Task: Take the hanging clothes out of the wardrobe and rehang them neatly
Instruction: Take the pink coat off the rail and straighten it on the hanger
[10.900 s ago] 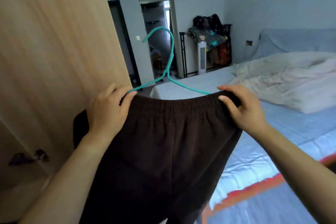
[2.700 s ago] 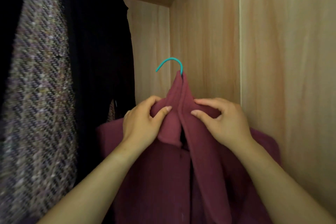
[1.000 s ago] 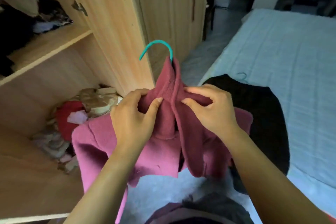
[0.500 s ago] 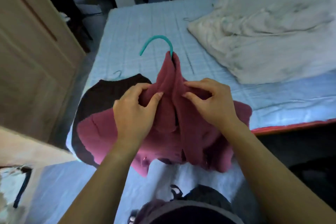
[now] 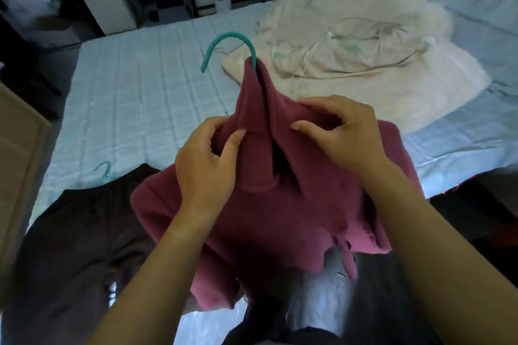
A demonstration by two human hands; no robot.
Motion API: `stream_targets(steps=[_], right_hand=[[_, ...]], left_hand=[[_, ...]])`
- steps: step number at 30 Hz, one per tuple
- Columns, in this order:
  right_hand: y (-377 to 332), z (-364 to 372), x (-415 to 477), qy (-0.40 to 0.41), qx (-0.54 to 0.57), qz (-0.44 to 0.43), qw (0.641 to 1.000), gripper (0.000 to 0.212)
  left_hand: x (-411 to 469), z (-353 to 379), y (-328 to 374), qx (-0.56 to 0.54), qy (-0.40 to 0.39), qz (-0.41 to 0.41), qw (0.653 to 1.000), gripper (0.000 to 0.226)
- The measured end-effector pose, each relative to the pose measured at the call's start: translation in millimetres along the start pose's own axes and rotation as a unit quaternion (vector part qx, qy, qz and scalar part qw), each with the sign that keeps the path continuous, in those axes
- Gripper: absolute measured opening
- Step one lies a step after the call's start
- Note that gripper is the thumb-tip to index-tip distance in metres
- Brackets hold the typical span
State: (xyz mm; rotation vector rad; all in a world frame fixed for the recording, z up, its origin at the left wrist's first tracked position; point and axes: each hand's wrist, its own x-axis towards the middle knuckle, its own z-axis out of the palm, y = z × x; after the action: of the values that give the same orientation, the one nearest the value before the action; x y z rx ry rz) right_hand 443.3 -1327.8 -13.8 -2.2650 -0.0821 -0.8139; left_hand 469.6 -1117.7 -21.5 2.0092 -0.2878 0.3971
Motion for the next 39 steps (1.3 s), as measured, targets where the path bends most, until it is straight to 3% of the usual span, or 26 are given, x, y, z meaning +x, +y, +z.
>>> stream_targets(steps=[5,10,18,24,28,33,39], right_hand=[[51.0,34.1,50.4,-0.034,-0.068,0.001,0.997,0.034],[89.6,71.0,82.4,-0.071,-0.054,0.005,0.996,0.033],[114.0,149.5,167.2,-0.069,-0.028,-0.094,0.993,0.026],[181.8,203.7,190.9,-0.164,0.008,-0.048,0.985,0.027],[227.5,237.3,183.8,-0.236,0.01,-0.009,0.972,0.027],[270.7,279.1,186.5,-0.338,-0.062,0.021,0.939,0.04],[269.2,284.3,152.5,-0.49,-0.168,-0.01,0.855,0.056]], left_hand=[[63.6,19.0,-36.9,-0.019,0.035,-0.044,0.998,0.009],[103.6,34.8,-73.4,0.004,0.023,-0.06,0.998,0.02],[172.7,37.1,-114.3,0.101,0.11,-0.054,0.987,0.025],[211.3,73.9,-172.4,0.211,0.022,-0.111,0.971,0.042],[215.9,104.0,-208.5,0.298,-0.05,-0.194,0.933,0.043],[199.6,133.6,-236.8,0.428,-0.14,-0.333,0.828,0.058],[141.2,138.0,-229.6,0.434,-0.169,-0.375,0.802,0.062]])
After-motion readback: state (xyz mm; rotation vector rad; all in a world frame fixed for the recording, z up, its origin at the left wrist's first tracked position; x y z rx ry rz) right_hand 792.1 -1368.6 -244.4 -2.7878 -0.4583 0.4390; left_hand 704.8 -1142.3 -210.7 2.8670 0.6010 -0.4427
